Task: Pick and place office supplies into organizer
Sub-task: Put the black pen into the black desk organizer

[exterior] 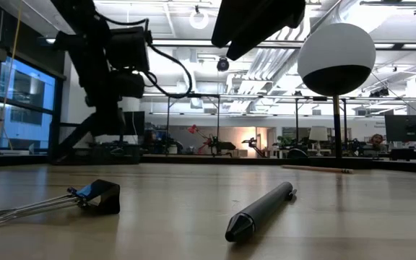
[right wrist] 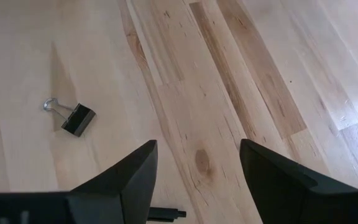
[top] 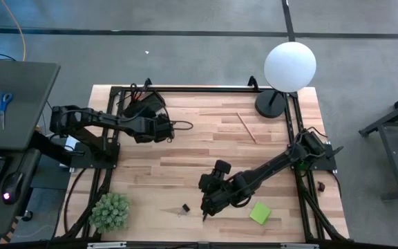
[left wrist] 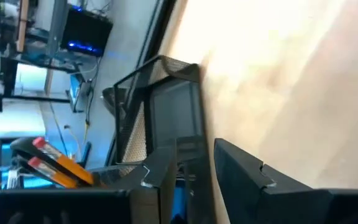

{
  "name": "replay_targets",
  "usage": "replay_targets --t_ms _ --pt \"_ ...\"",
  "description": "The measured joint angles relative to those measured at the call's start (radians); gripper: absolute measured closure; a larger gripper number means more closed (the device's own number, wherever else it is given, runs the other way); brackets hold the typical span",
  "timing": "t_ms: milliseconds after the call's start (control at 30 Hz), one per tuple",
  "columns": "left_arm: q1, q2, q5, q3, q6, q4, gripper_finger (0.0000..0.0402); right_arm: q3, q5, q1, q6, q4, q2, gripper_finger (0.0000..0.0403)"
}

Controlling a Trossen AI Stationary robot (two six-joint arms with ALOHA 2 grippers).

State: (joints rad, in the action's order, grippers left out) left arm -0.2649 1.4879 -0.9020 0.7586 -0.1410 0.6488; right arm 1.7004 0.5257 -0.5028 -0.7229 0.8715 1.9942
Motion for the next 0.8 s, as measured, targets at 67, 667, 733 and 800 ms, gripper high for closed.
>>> replay_targets --t_ms 67,667,733,800 --pt "0.005 0.0 0.008 0.0 -0.017 0.027 0.0305 0.0 -0.003 -0.006 0.0 0.0 0.0 0.0183" --pt "0.344 -0.177 0.248 -0.001 -0.169 0.017 0.0305 0.0 -0.041 -0.024 0.047 0.004 0.003 0.0183" --pt "0.427 -0.21 0.302 0.0 -0.212 -0.023 0.0305 0.0 -0.077 -0.034 0.072 -0.014 0.012 0.0183" --pt "0.516 -0.227 0.331 -0.001 -0.251 -0.066 0.0305 0.0 -0.123 -0.042 0.118 -0.031 0.031 0.0183"
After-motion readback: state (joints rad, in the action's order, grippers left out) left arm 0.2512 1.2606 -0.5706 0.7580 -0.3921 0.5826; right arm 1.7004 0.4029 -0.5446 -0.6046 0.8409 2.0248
